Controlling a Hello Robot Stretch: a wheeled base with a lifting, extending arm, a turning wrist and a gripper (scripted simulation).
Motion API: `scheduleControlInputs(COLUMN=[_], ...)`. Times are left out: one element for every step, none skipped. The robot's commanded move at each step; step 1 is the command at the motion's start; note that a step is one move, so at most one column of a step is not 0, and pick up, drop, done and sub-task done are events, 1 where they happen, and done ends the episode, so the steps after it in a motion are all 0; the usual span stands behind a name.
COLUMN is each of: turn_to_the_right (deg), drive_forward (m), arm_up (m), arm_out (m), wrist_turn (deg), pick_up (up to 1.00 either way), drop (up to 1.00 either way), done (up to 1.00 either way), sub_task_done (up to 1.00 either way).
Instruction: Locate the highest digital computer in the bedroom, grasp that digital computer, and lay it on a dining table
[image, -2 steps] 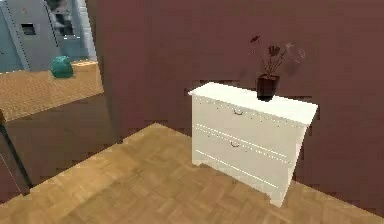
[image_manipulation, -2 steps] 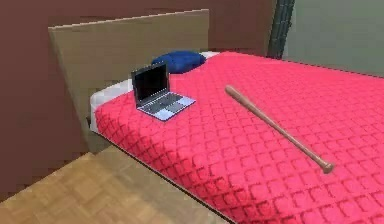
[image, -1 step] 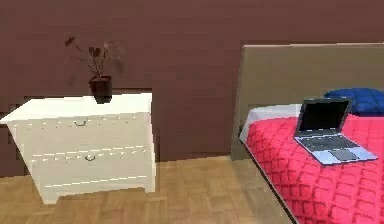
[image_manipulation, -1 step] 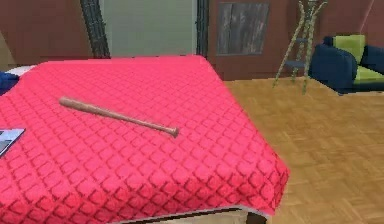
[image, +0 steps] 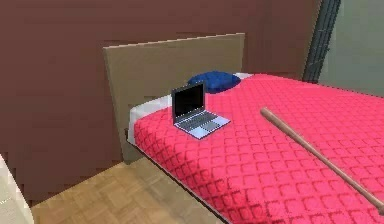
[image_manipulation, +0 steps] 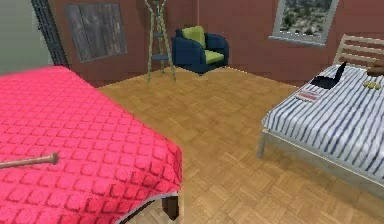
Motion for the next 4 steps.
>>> scheduleControlInputs(turn_to_the_right=[0.0, -45.0, -36.0, 0.0], drive_forward=[0.6, 0.0, 0.0, 0.0], arm_up=[0.0, 0.0, 0.0, 0.5], arm_out=[0.0, 0.0, 0.0, 0.0], wrist_turn=[0.0, 0.0, 0.0, 0.0], pick_up=[0.0, 0.0, 0.0, 0.0], drop=[0.0, 0.0, 0.0, 0.0], done=[0.0, 0.0, 0.0, 0.0], sub_task_done=[0.0, 0.0, 0.0, 0.0])
